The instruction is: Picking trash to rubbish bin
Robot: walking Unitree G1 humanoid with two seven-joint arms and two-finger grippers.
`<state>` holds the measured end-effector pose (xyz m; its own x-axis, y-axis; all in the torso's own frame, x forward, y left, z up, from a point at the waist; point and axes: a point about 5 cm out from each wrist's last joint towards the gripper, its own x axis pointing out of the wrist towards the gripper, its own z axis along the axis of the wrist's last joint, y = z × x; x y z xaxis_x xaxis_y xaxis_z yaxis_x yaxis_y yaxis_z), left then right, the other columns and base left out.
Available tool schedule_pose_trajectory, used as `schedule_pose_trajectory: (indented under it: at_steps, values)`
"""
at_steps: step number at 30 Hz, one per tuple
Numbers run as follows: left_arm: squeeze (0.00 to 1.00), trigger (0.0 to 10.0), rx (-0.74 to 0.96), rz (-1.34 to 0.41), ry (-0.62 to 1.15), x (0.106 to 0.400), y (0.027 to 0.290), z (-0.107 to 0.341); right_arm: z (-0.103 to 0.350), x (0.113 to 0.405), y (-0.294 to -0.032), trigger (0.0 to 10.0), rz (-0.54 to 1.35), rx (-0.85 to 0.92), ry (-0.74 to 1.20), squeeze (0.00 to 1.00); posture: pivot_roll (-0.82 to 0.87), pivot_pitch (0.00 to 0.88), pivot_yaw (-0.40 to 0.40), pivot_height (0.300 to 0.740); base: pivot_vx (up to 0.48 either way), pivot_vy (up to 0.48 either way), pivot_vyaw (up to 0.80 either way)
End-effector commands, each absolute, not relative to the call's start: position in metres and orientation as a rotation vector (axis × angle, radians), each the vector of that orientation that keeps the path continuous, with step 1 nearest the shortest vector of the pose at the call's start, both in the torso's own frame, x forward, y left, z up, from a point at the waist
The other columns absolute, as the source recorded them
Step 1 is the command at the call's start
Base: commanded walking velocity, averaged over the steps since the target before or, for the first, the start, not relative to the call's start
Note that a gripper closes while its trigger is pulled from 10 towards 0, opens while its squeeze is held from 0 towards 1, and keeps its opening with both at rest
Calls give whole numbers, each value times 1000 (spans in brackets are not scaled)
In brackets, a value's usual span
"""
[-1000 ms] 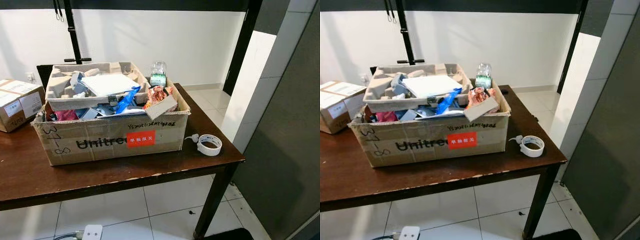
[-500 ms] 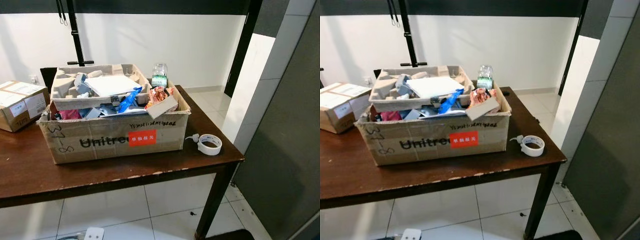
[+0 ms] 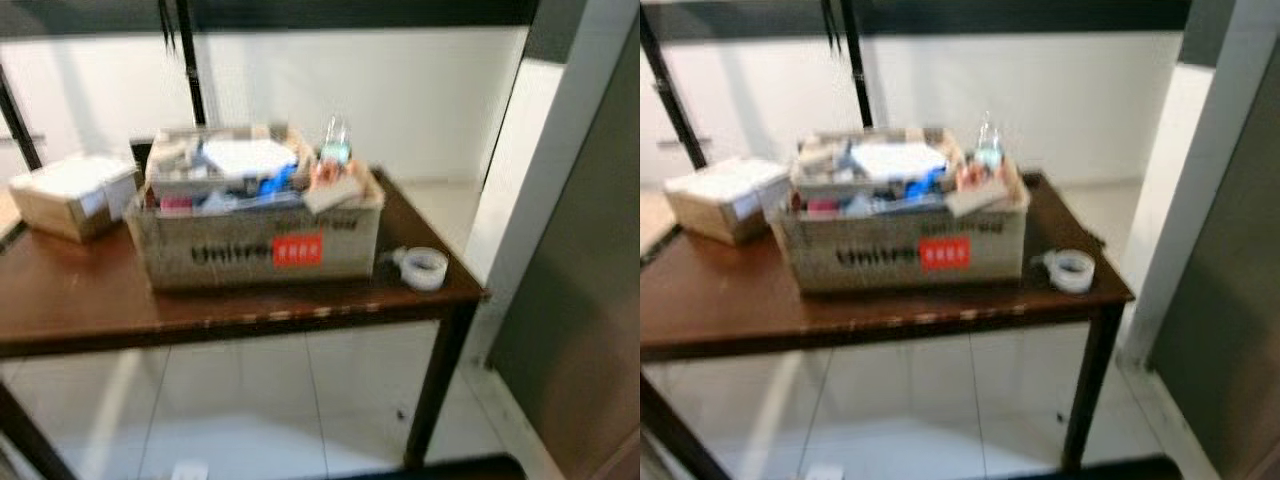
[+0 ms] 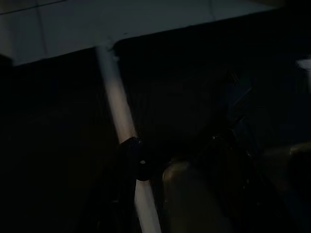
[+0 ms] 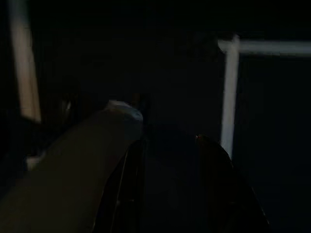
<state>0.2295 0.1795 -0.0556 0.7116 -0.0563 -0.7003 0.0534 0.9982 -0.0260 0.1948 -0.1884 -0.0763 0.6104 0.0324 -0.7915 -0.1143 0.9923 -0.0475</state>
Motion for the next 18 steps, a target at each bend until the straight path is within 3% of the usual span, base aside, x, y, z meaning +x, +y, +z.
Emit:
schedule_pose_trajectory:
  at_steps: [1,12,18]
  values:
    - [0,10000,-1,-50,798,223,184,-59,-81,186,-184,10000,100,-97,940,0,-89,131,-12,740,0,0,0]
    - [0,10000,39,-62,802,223,185,-59,-81,187,-185,10000,104,-99,938,0,-86,137,-14,740,0,0,0]
    - [0,10000,29,-8,811,221,189,-60,-80,188,-183,10000,109,-99,935,0,-85,140,-16,740,0,-386,0]
